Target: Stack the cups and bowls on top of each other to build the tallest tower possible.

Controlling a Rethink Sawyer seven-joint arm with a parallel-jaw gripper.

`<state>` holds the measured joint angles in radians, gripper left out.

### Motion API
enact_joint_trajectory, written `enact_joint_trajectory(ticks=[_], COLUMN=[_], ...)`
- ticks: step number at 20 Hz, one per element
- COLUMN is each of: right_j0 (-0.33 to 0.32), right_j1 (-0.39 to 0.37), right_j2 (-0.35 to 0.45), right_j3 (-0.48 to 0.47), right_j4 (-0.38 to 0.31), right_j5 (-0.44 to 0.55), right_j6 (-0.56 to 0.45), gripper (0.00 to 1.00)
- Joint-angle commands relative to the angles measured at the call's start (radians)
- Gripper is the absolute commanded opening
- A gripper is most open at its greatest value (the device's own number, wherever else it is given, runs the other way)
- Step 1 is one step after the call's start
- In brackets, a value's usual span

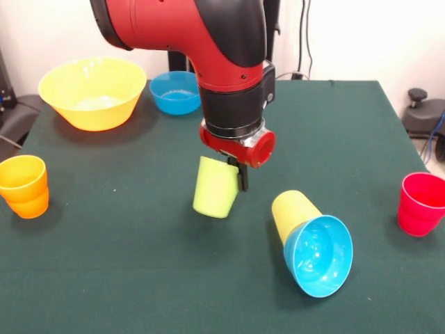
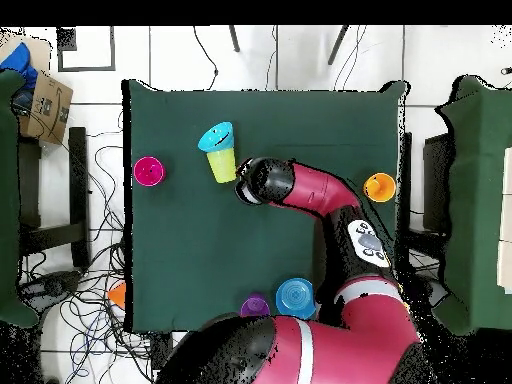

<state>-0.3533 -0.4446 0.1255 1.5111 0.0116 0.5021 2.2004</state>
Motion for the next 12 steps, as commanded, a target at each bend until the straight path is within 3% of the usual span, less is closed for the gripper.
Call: enact_joint_trajectory(ticks=[1,4,7,9,12], right_j0=[0.008,0.006,-0.001,-0.017,-0.024], right_j1=[-0.021,-0.048,-0.066,-0.053,-0.019], right_j2=[-0.002,0.001,0.004,0.019,0.024], right_j3=[-0.014,0.021,0.022,0.009,-0.006], right_j4=[0.079,0.097,0.122,0.145,0.162], right_j5=[0.115,0.124,0.239,0.323,0.341], right_j6=[0.173,0.157,0.140,0.133,0.126], gripper=[0.00,0.00,0.00,0.00,0.00])
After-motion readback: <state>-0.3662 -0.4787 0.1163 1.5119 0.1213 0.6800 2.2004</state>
